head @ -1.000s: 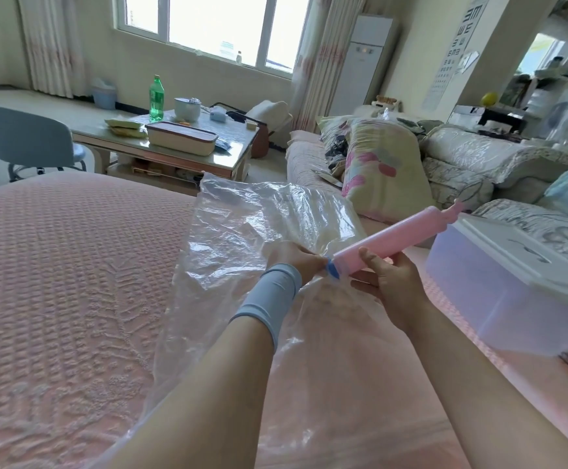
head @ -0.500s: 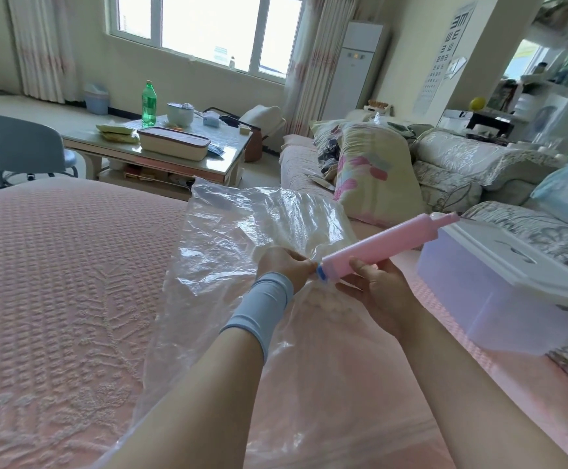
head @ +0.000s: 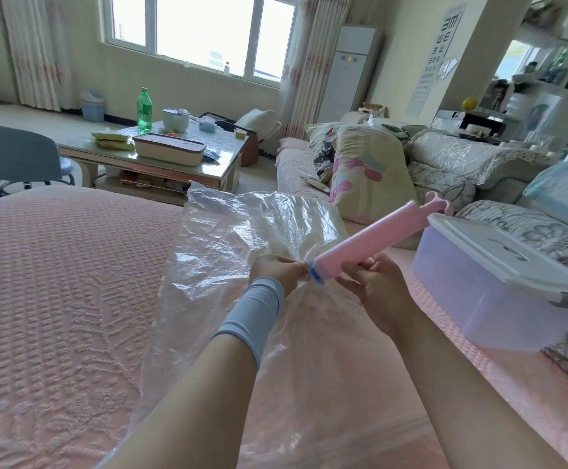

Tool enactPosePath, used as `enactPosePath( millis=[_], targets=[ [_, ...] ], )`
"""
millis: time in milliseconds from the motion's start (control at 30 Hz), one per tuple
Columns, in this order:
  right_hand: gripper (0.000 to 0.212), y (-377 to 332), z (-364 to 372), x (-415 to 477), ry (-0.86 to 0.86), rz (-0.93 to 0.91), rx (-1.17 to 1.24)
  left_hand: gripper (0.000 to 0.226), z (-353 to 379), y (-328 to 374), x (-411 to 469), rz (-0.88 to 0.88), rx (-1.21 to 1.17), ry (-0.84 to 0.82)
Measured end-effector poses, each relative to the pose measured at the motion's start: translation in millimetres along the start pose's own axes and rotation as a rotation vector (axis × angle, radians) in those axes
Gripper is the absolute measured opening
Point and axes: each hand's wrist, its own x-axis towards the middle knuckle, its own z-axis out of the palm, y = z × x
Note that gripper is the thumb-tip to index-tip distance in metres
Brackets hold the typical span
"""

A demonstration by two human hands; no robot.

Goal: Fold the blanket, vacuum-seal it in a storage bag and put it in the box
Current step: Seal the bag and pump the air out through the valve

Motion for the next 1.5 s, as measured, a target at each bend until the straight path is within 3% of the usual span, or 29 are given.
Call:
enactPosePath(
  millis=[133,267,433,633,800,900,1067,1167,1333,1433,1500],
  targets=[
    [0.031,2,7,2,0.04,0.006,0.141,0.011,0,3,-2,-0.022,-0.042,-0.028],
    [0.035,3,10,6,0.088,-0.057,0.068,0.011,-1,4,0,-0.01,-0.036,-0.037],
    [0.027,-2,-2,9,-0.05,-0.06,0.03,0.021,-2,3,3,0.006,0.01,-0.042],
    [0.04,-8,-6,8,-0.164,-0.06,0.025,0.011,-3,3,3,0.043,0.031,-0.069],
    [0.032,-7,5,11,-0.025,-0.044,0.046,0.014,-2,3,2,0.095,0.047,-0.069],
    [0.039,-9,12,13,0.06,-0.067,-0.019,0.014,0,2,2,0.101,0.043,-0.057],
    [0.033,-5,8,10,-0.004,-0.059,0.008,0.014,-3,-3,3,0.053,0.018,-0.033],
    [0.029,-1,11,9,0.042,-0.05,-0.019,0.01,-3,-4,3,0.043,0.031,-0.028],
    [0.054,2,24,7,0.141,-0.022,-0.071,0.019,-1,-1,0,0.09,0.097,-0.02],
    [0.045,5,22,6,0.055,-0.006,0.039,0.013,-3,-1,0,0.093,0.116,-0.029],
    [0.042,4,21,6,0.095,-0.048,-0.061,0.012,-5,-1,-1,0.105,0.138,-0.028]
  ],
)
